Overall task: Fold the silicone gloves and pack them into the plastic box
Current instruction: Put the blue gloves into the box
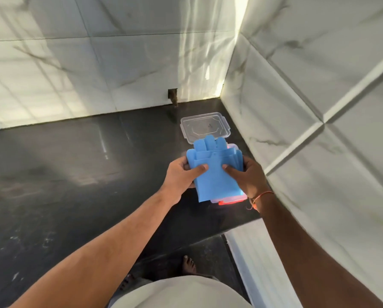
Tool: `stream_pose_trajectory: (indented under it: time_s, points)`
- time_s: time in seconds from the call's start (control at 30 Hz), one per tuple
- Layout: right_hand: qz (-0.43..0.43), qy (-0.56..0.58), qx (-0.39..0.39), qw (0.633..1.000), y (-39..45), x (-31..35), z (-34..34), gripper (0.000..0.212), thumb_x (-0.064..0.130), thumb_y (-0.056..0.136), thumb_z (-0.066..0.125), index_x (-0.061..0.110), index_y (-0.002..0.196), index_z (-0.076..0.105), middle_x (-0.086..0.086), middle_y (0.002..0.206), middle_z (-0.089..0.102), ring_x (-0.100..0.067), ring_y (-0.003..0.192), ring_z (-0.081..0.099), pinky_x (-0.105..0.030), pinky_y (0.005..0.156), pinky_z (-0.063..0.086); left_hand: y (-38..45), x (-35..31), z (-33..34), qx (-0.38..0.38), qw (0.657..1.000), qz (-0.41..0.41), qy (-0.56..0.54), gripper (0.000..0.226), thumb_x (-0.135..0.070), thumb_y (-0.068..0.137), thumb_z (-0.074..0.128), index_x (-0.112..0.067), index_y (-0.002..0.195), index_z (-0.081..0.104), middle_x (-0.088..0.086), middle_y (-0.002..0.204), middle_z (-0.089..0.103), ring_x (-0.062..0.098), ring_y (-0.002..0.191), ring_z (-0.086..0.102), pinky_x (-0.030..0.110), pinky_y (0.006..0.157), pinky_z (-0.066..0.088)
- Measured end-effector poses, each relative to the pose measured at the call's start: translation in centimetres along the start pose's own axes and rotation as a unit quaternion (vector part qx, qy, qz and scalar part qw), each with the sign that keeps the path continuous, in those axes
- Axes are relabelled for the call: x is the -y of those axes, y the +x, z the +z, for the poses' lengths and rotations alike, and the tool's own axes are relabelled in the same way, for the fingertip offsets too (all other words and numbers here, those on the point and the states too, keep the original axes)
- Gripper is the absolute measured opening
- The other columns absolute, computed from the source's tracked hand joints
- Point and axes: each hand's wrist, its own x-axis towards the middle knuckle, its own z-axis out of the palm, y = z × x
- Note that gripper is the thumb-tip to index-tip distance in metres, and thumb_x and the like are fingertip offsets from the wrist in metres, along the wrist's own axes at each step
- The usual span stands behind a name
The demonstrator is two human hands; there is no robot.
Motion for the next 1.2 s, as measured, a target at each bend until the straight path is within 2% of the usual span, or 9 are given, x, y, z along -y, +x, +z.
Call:
stream_pose_trajectory:
  time_s: [0.17, 0.3, 0.43, 0.53, 0.7, 0.8, 0.9, 1.03, 1.2]
  points:
    - [0.001, -0.087, -0.022, 0.996, 2.0, -1.3, -2.7, 0.027, 0.029, 0.088, 0.085, 0.015, 0.110, 0.075, -0.007, 0.101, 0.079, -0.034, 0.096, 0.073, -0.046, 0.086, 0.061, 3.1, 0.3, 2.8, -0.036, 0.987, 0.017, 0.154, 0.048, -0.029, 0.083, 0.096, -0.017, 0.123, 0.074, -0.001, 0.114, 0.083, 0.022, 0.104, 0.082, 0.043, 0.078, 0.070]
    - [0.002, -0.174, -0.033, 0.984, 2.4, -2.1, -2.8, 0.032, 0.034, 0.089, 0.081, 0.017, 0.115, 0.074, -0.002, 0.100, 0.075, -0.032, 0.097, 0.069, -0.037, 0.084, 0.054, 4.3, 0.9, 3.5, -0.071, 0.916, 0.085, 0.385, 0.056, -0.054, 0.082, 0.091, -0.023, 0.127, 0.075, -0.007, 0.115, 0.081, 0.012, 0.097, 0.077, 0.034, 0.089, 0.066]
    - [-0.035, -0.269, -0.040, 0.962, 2.4, -1.7, -2.5, 0.034, 0.039, 0.091, 0.075, 0.020, 0.118, 0.070, -0.006, 0.105, 0.077, -0.036, 0.099, 0.069, -0.037, 0.079, 0.049, 4.5, 1.0, 3.8, -0.092, 0.891, 0.115, 0.429, 0.062, -0.058, 0.083, 0.089, -0.027, 0.133, 0.070, -0.010, 0.118, 0.078, 0.009, 0.094, 0.071, 0.035, 0.094, 0.065]
    - [-0.081, -0.378, -0.024, 0.922, 2.1, -1.0, -1.9, 0.043, 0.043, 0.095, 0.070, 0.021, 0.131, 0.066, -0.005, 0.122, 0.072, -0.037, 0.108, 0.069, -0.041, 0.086, 0.054, 4.4, 1.1, 3.9, -0.113, 0.882, 0.110, 0.444, 0.065, -0.058, 0.081, 0.090, -0.027, 0.132, 0.065, -0.011, 0.117, 0.069, 0.011, 0.097, 0.067, 0.037, 0.094, 0.065]
    - [-0.097, -0.481, -0.035, 0.871, 1.3, -0.3, -1.8, 0.064, 0.057, 0.095, 0.066, 0.019, 0.145, 0.055, -0.007, 0.135, 0.054, -0.035, 0.119, 0.056, -0.046, 0.091, 0.057, 4.0, 0.5, 3.8, -0.121, 0.825, 0.170, 0.525, 0.073, -0.062, 0.092, 0.075, -0.025, 0.150, 0.050, -0.002, 0.150, 0.056, 0.019, 0.130, 0.057, 0.044, 0.110, 0.053]
    - [-0.120, -0.455, -0.084, 0.878, -0.1, 0.5, -2.6, 0.073, 0.057, 0.092, 0.070, 0.016, 0.149, 0.050, -0.010, 0.135, 0.053, -0.034, 0.117, 0.054, -0.046, 0.095, 0.055, 4.0, -1.3, 3.7, -0.034, 0.756, 0.288, 0.587, 0.056, -0.045, 0.099, 0.070, -0.027, 0.150, 0.055, -0.004, 0.155, 0.055, 0.022, 0.144, 0.047, 0.051, 0.122, 0.043]
    - [-0.155, -0.403, -0.087, 0.898, -2.0, 1.3, -2.4, 0.062, 0.048, 0.092, 0.076, 0.015, 0.142, 0.058, -0.012, 0.126, 0.060, -0.034, 0.109, 0.065, -0.042, 0.096, 0.055, 5.4, -3.6, 4.2, 0.140, 0.651, 0.378, 0.643, 0.051, -0.007, 0.094, 0.068, -0.025, 0.141, 0.067, -0.003, 0.151, 0.061, 0.027, 0.143, 0.051, 0.047, 0.121, 0.042]
    - [-0.071, -0.410, -0.009, 0.909, -3.7, 1.7, -0.5, 0.068, 0.059, 0.094, 0.072, 0.021, 0.147, 0.052, -0.007, 0.131, 0.061, -0.026, 0.110, 0.072, -0.037, 0.103, 0.057, 7.9, -5.7, 6.1, 0.311, 0.550, 0.284, 0.721, 0.069, 0.009, 0.093, 0.056, -0.033, 0.147, 0.066, -0.011, 0.164, 0.049, 0.025, 0.147, 0.047, 0.040, 0.113, 0.048]
    - [-0.025, -0.439, 0.008, 0.898, -2.1, 1.3, 0.1, 0.080, 0.061, 0.091, 0.075, 0.017, 0.152, 0.048, -0.007, 0.133, 0.063, -0.027, 0.113, 0.072, -0.039, 0.105, 0.056, 10.1, -5.9, 7.6, 0.341, 0.502, 0.199, 0.769, 0.069, -0.007, 0.101, 0.064, -0.037, 0.161, 0.050, -0.013, 0.166, 0.046, 0.025, 0.145, 0.052, 0.041, 0.115, 0.045]
